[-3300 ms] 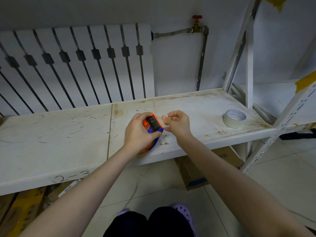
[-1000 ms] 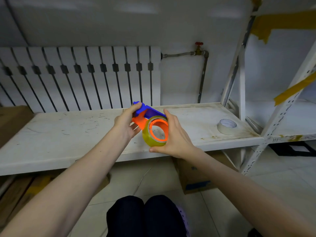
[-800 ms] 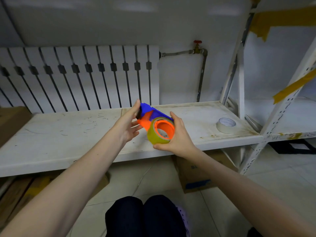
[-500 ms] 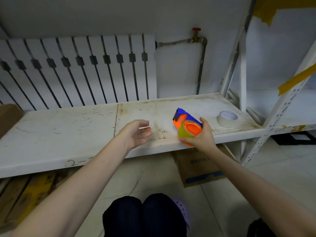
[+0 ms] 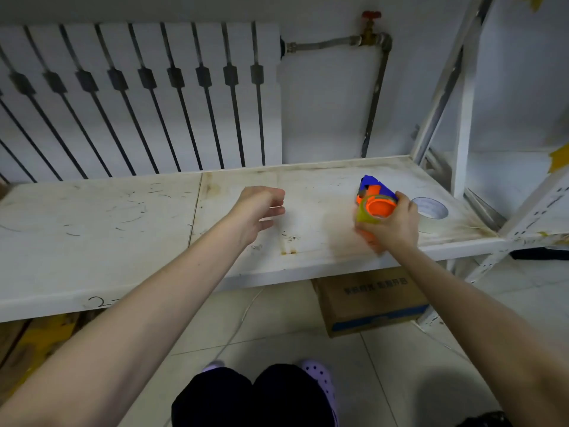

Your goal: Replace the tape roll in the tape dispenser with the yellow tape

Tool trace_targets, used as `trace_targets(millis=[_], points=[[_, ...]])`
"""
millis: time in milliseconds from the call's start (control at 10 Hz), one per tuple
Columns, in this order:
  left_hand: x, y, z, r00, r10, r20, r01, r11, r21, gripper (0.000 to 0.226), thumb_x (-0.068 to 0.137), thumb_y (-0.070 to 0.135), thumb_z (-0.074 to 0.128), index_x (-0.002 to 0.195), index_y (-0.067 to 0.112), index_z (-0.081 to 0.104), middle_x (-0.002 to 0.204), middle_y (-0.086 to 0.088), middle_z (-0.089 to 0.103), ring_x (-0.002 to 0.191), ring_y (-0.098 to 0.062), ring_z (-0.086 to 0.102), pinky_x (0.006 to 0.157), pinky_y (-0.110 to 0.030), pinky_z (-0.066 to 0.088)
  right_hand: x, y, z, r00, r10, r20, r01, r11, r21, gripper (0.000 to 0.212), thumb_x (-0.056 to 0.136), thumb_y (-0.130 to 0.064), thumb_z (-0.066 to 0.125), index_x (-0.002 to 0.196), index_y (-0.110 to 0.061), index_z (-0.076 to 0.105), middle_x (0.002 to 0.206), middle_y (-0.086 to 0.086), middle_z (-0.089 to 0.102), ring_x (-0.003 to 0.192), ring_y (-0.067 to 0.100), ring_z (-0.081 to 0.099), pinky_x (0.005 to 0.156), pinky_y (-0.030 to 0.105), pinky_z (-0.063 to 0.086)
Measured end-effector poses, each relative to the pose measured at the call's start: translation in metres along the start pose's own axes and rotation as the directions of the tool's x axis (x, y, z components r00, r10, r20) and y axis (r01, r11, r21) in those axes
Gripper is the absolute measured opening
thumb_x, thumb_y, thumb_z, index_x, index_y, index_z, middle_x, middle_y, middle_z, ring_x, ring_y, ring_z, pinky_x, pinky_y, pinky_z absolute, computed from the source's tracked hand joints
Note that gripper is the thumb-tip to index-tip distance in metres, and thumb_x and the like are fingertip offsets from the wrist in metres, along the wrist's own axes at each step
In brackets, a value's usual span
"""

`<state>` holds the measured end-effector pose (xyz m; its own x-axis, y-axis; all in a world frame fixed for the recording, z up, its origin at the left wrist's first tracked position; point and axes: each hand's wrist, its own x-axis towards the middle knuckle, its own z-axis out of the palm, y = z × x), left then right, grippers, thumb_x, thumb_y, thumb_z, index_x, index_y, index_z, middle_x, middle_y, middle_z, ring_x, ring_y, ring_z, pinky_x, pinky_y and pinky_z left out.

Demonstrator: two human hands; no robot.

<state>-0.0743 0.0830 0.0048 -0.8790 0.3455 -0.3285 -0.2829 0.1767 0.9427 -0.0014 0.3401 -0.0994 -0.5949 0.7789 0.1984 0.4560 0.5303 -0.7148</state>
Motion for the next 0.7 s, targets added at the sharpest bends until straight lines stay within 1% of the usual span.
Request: trace_targets(millis=[100,200,300,400,500,600,700], points=[[0.005,0.005,-0.004,1.000,0.022,-0.021,-0.022,1.000,0.011,0.016,0.085,0.012,0.055,0.098,0.015,0.064,0.086,0.000,0.060,0.084,-0.018,0.064,0.086,-0.034,0.046,0.007,0.000,0.004,1.000,-0.007,-0.017,0.006,0.998,-0.068,0.108,0.045,-0.050,0.086,0.134,-0.022,0.031,0.132,0.008,0.042,0.121,0.030,0.046,0.091,0.046,0.048],[0.006,0.008,-0.008,0.999,0.036,-0.032,-0.036,0.999,0.019,0.019,0.086,0.011,0.055,0.103,0.013,0.064,0.086,0.000,0.060,0.082,-0.018,0.063,0.086,-0.034,0.046,0.007,0.009,0.008,1.000,0.008,0.006,-0.007,0.993,-0.121,0.106,0.046,-0.053,0.083,0.133,-0.020,0.030,0.132,0.009,0.041,0.121,0.030,0.043,0.092,0.047,0.048],[0.001,0.011,-0.011,0.998,0.042,-0.040,-0.042,0.999,0.015,0.017,0.086,0.011,0.055,0.100,0.014,0.064,0.087,-0.001,0.060,0.081,-0.017,0.064,0.089,-0.035,0.047,0.003,0.010,0.001,0.997,0.017,0.079,-0.001,0.980,-0.197,0.111,0.050,-0.051,0.083,0.139,-0.018,0.025,0.140,0.012,0.036,0.129,0.034,0.037,0.099,0.049,0.042],[-0.007,0.016,-0.012,0.998,0.049,-0.033,-0.049,0.999,0.007,0.020,0.085,0.011,0.055,0.102,0.014,0.064,0.091,-0.002,0.060,0.081,-0.017,0.064,0.087,-0.035,0.046,0.002,0.005,-0.006,0.994,-0.086,0.066,0.101,0.956,-0.275,0.113,0.054,-0.040,0.086,0.143,-0.011,0.021,0.147,0.016,0.032,0.136,0.036,0.030,0.107,0.049,0.034],[-0.021,0.024,-0.014,0.997,0.063,-0.043,-0.063,0.998,0.000,0.022,0.085,0.011,0.055,0.105,0.012,0.064,0.095,-0.003,0.060,0.082,-0.018,0.064,0.085,-0.034,0.047,-0.007,-0.016,-0.017,0.989,-0.113,0.096,0.131,0.967,-0.219,0.099,0.058,-0.037,0.081,0.139,-0.012,0.029,0.144,0.012,0.037,0.133,0.033,0.036,0.108,0.046,0.034],[-0.037,0.036,-0.019,0.995,0.090,-0.034,-0.090,0.996,-0.003,0.033,0.084,0.012,0.055,0.116,0.007,0.062,0.099,-0.005,0.062,0.083,-0.017,0.065,0.082,-0.033,0.048,-0.018,-0.039,-0.026,0.971,-0.195,0.139,0.200,0.980,-0.019,0.074,0.060,-0.035,0.078,0.124,-0.016,0.047,0.128,0.009,0.053,0.115,0.031,0.054,0.096,0.042,0.048],[-0.053,0.050,-0.025,0.985,0.167,-0.052,-0.167,0.986,-0.003,0.034,0.083,0.013,0.056,0.117,0.007,0.061,0.099,-0.003,0.063,0.081,-0.015,0.066,0.078,-0.032,0.049,-0.035,-0.065,-0.041,0.934,-0.312,0.174,0.288,0.946,0.150,0.054,0.077,-0.021,0.073,0.126,-0.013,0.051,0.131,0.005,0.053,0.117,0.022,0.054,0.092,0.028,0.043]])
